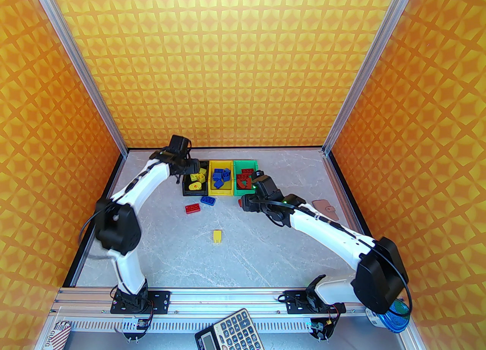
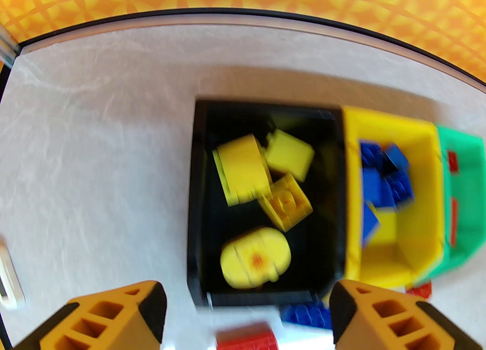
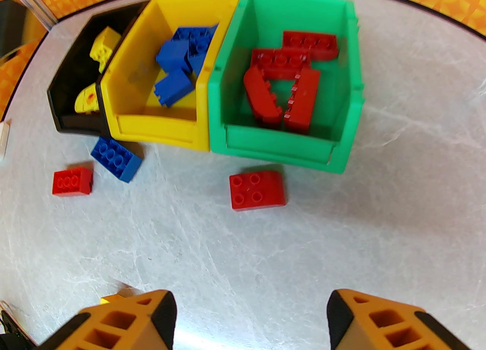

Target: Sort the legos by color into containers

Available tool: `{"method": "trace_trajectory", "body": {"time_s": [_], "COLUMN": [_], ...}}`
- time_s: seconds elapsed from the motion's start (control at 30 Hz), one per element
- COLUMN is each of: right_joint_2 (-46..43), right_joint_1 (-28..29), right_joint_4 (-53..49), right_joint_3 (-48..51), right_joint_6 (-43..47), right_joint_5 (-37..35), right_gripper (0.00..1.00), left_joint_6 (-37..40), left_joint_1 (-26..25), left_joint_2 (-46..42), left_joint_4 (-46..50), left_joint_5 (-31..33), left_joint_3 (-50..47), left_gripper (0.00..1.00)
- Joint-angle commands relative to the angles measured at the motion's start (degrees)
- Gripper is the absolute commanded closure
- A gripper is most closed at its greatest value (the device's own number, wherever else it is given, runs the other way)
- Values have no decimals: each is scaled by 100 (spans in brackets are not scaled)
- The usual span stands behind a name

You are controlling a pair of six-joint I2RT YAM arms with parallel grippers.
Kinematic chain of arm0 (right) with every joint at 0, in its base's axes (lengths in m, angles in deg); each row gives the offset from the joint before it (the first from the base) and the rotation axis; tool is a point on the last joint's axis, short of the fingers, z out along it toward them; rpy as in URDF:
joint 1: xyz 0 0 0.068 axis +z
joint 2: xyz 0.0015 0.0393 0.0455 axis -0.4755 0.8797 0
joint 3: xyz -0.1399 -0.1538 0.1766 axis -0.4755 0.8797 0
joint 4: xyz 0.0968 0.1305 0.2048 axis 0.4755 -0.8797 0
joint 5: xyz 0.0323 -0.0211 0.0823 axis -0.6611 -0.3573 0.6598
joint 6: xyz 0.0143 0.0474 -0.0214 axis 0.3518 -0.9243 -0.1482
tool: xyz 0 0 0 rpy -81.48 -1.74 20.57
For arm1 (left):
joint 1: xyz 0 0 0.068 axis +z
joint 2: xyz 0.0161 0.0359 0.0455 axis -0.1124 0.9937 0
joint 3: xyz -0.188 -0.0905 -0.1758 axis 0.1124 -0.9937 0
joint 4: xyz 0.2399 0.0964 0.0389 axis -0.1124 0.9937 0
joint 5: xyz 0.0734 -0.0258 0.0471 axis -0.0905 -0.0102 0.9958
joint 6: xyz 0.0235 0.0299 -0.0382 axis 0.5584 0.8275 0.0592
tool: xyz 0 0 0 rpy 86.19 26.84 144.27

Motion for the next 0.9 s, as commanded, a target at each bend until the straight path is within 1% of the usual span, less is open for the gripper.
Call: {"method": "trace_trajectory", "body": {"time_s": [0.0, 0.23, 0.43, 0.6, 0.87], "right_joint_2": [160, 564, 1230, 1971, 2723], "right_joint_1": [-14, -12, -13, -11, -16], "right_joint_4": [159, 419, 1096, 1378, 1579], "right_joint_3": [5, -4, -48, -305, -665], "right_joint_6": [-54, 10, 439, 679, 750], "right_joint_5": [181, 146, 145, 6, -194], "right_gripper": [30, 29, 26, 25, 21], "left_joint_6": [-228, -545, -810, -786, -767], "left_joint_1": [-228, -588, -659, -658, -656], "left_joint_2": [-407, -1066, -1553, -1794, -2018], "left_joint_4": [-213, -374, -582, -464, -403], "left_joint_5": [-119, -117, -118, -104, -78], "left_joint_3": [-676, -1671, -2357, -2498, -2534], "left_gripper": [24, 24, 24, 24, 24]}}
